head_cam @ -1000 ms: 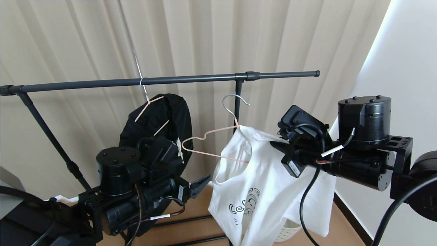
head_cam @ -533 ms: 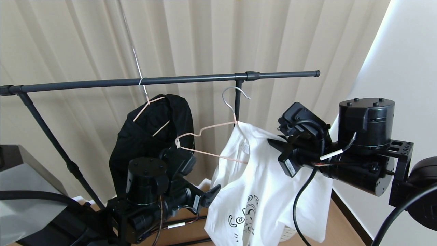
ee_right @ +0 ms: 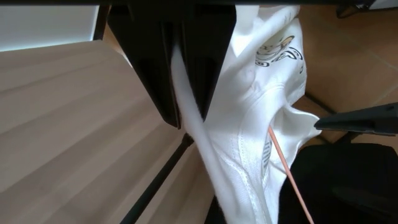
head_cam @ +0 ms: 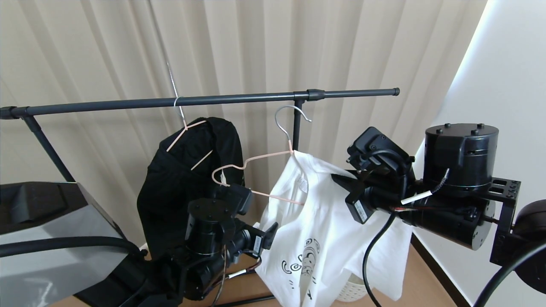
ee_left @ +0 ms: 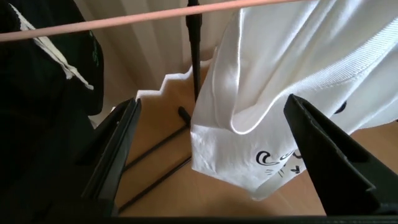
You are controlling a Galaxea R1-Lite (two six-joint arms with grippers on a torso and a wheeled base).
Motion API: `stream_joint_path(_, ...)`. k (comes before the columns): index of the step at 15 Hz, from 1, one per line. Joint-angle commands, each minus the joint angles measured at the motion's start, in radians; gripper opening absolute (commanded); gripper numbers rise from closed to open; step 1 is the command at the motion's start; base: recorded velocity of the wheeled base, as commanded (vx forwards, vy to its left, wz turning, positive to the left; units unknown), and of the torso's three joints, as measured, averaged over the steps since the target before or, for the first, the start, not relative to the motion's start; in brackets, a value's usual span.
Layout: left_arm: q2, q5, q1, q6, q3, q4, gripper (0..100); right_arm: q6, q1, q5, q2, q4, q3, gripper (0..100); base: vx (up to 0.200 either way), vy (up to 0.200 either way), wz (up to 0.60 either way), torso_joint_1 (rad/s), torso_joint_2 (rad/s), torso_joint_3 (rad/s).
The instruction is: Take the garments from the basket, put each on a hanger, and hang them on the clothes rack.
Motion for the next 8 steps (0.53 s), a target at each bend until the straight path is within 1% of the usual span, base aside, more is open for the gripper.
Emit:
stream_joint_path(1,0.049,0.057,-0.008,-0.004,-0.029,-0.003,100,0.006,0.003,0.0,-0.006,0.0,0.003,0,0.0,0.0,0.0,0.0,0.0,0.0)
stream_joint_path(2,0.069,0.095,-0.009,-0.004,-0.044,-0.006,100,0.009,0.003,0.0,-0.014,0.0,0.003,0,0.0,0.0,0.0,0.0,0.0,0.0)
stream_joint_path(3,0.084,0.117,-0.009,-0.005,-0.057,-0.006,100,0.009,0.003,0.002,-0.018,0.0,0.004,0,0.0,0.0,0.0,0.0,0.0,0.0)
stream_joint_path(7,0.105,0.122,-0.008,-0.004,-0.06,-0.006,100,0.009,0.003,0.002,-0.04,0.0,0.009,0,0.0,0.0,0.0,0.0,0.0,0.0)
stream_joint_path(8,0.116,0.123,-0.006,-0.005,-0.061,-0.006,0,0.009,0.003,0.002,-0.041,0.0,0.009,0,0.0,0.0,0.0,0.0,0.0,0.0)
